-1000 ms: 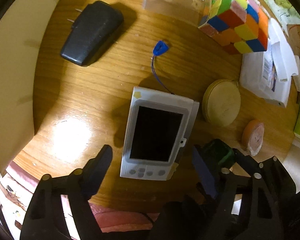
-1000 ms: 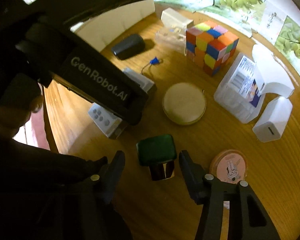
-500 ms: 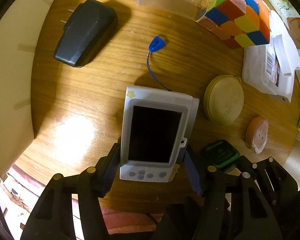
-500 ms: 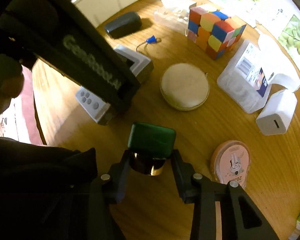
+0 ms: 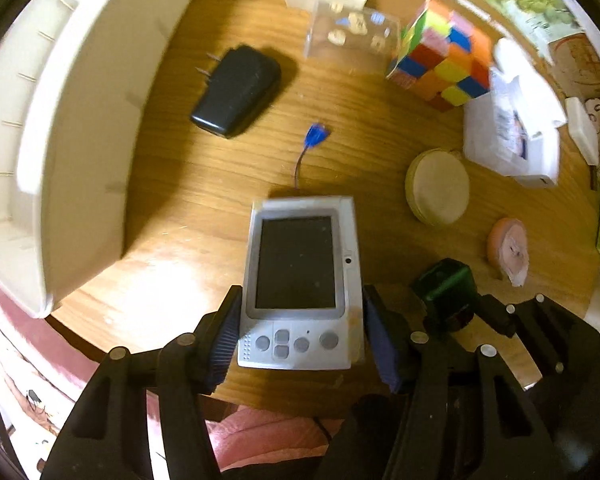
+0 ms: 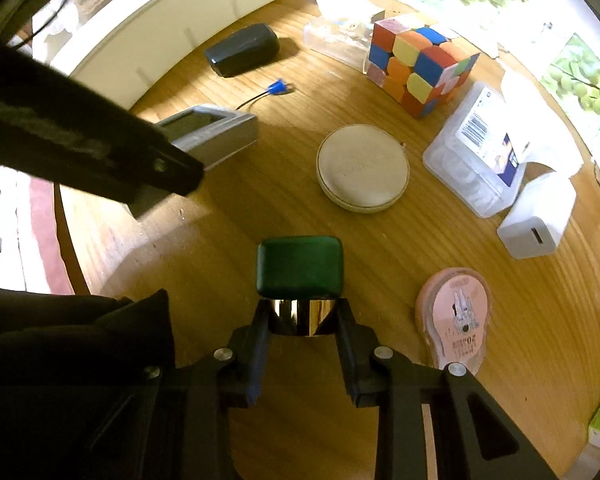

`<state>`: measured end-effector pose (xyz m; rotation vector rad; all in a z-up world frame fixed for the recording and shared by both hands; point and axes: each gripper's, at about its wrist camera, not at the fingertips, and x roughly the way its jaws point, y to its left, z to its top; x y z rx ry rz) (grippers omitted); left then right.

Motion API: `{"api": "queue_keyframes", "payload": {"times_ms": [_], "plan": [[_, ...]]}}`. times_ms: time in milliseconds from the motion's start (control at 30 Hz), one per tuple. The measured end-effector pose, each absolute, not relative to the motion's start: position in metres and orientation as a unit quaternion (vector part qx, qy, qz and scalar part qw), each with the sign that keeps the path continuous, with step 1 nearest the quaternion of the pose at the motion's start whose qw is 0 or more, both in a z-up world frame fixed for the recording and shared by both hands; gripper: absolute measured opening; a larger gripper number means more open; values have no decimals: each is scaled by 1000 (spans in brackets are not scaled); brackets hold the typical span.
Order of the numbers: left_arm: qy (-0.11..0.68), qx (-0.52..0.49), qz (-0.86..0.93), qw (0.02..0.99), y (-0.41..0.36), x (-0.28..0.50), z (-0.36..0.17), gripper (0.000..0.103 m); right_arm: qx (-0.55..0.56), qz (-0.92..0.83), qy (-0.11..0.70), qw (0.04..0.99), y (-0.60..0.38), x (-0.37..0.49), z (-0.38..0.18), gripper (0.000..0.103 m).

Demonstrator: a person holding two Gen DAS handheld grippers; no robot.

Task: Organize rigid objects
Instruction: 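Grasp the white device with the left tool while the right grasps the green bottle, then place white device in tray with left tool while right places green bottle there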

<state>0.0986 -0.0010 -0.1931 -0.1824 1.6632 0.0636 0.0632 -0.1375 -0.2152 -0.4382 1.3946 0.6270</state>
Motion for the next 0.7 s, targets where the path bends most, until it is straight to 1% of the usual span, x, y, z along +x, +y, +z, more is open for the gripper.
{"api": "queue_keyframes", "payload": {"times_ms": [333,400,600,700], "plan": [[689,-46,29,723,6,64,-138,61,-177,284,610,718,-149,31,-192,31],[675,-36,32,737,6,55,-124,61,-171,286,604,724,-156,15,-181,31],[638,-21,39,769,3,32,-86,61,-147,300,588,737,-161,9,-153,31],[621,-12,47,783,1,31,-79,61,-140,306,575,745,-159,5,-139,31]]}}
